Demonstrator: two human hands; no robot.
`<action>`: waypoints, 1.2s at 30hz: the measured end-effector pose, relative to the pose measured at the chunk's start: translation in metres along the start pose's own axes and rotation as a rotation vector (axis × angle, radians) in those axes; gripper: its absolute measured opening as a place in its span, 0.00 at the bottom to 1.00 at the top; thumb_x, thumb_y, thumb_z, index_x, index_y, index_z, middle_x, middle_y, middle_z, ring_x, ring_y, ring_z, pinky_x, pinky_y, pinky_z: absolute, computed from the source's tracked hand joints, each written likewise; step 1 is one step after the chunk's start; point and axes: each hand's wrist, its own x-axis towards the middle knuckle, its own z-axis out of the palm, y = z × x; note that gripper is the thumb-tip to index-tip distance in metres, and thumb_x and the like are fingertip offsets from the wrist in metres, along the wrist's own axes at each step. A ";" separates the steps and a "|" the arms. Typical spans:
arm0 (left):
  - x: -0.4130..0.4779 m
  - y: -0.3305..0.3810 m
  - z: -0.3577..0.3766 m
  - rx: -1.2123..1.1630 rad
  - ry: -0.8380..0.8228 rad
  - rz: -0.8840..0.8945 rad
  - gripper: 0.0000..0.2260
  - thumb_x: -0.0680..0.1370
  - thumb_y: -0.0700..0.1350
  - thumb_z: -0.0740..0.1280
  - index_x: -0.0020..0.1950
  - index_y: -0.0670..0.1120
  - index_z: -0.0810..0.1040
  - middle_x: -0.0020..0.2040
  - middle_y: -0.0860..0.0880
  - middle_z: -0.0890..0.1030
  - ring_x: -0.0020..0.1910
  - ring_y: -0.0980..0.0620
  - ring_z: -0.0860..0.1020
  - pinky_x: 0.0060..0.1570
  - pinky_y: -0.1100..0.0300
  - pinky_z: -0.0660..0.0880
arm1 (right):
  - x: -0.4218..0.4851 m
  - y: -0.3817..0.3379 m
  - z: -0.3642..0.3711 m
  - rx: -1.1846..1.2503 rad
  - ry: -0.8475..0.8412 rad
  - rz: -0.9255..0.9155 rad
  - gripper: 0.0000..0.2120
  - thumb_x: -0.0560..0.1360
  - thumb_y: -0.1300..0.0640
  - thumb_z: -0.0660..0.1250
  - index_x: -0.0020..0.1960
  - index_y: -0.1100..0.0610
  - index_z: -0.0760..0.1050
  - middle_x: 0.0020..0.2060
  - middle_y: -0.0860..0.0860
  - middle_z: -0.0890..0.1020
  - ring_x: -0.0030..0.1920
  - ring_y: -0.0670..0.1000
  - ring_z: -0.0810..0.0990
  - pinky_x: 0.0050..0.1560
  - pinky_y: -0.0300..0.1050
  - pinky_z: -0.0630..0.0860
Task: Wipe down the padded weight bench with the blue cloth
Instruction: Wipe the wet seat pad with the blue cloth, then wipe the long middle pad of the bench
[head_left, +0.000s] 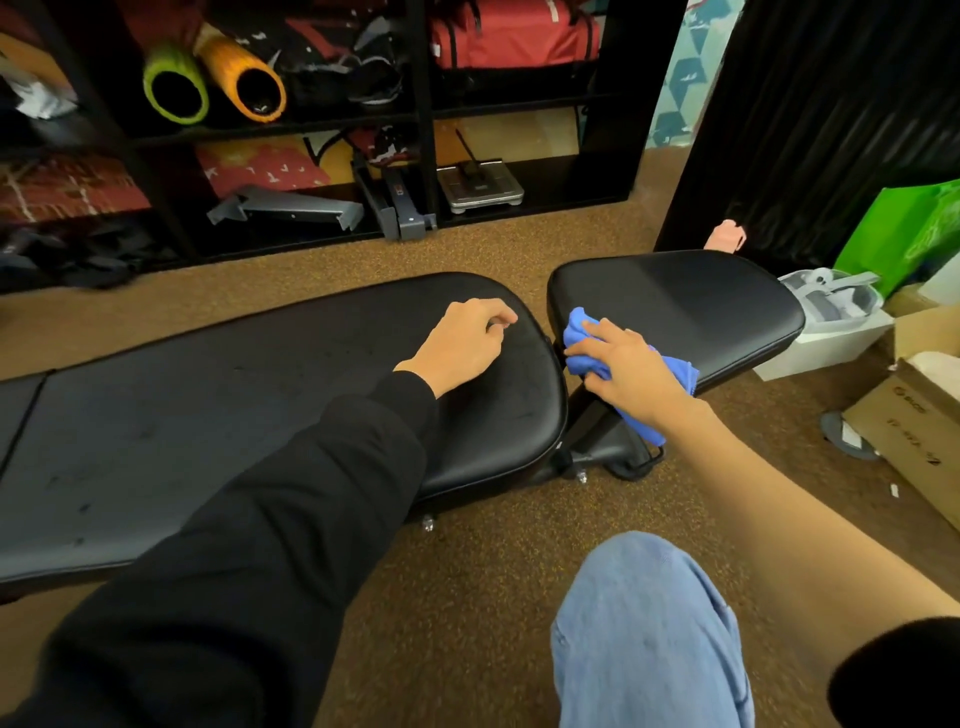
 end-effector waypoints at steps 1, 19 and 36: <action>-0.005 -0.001 -0.004 -0.013 0.003 0.005 0.13 0.79 0.37 0.58 0.58 0.46 0.79 0.54 0.46 0.81 0.53 0.49 0.78 0.56 0.55 0.74 | -0.002 0.000 0.001 -0.006 -0.030 -0.004 0.17 0.74 0.64 0.63 0.62 0.56 0.76 0.69 0.56 0.69 0.70 0.62 0.64 0.65 0.52 0.62; -0.088 0.008 -0.061 -0.699 -0.088 -0.358 0.19 0.81 0.58 0.55 0.61 0.48 0.77 0.54 0.47 0.83 0.53 0.50 0.82 0.54 0.52 0.79 | 0.043 -0.160 -0.050 0.474 0.221 0.022 0.15 0.78 0.53 0.62 0.63 0.54 0.75 0.58 0.52 0.80 0.56 0.51 0.77 0.50 0.33 0.64; -0.103 0.009 -0.053 -0.978 -0.087 -0.227 0.16 0.80 0.39 0.62 0.68 0.45 0.71 0.61 0.46 0.80 0.58 0.50 0.80 0.58 0.51 0.77 | 0.045 -0.177 -0.022 0.870 0.164 0.167 0.16 0.74 0.50 0.68 0.60 0.48 0.74 0.54 0.45 0.77 0.54 0.47 0.77 0.52 0.44 0.76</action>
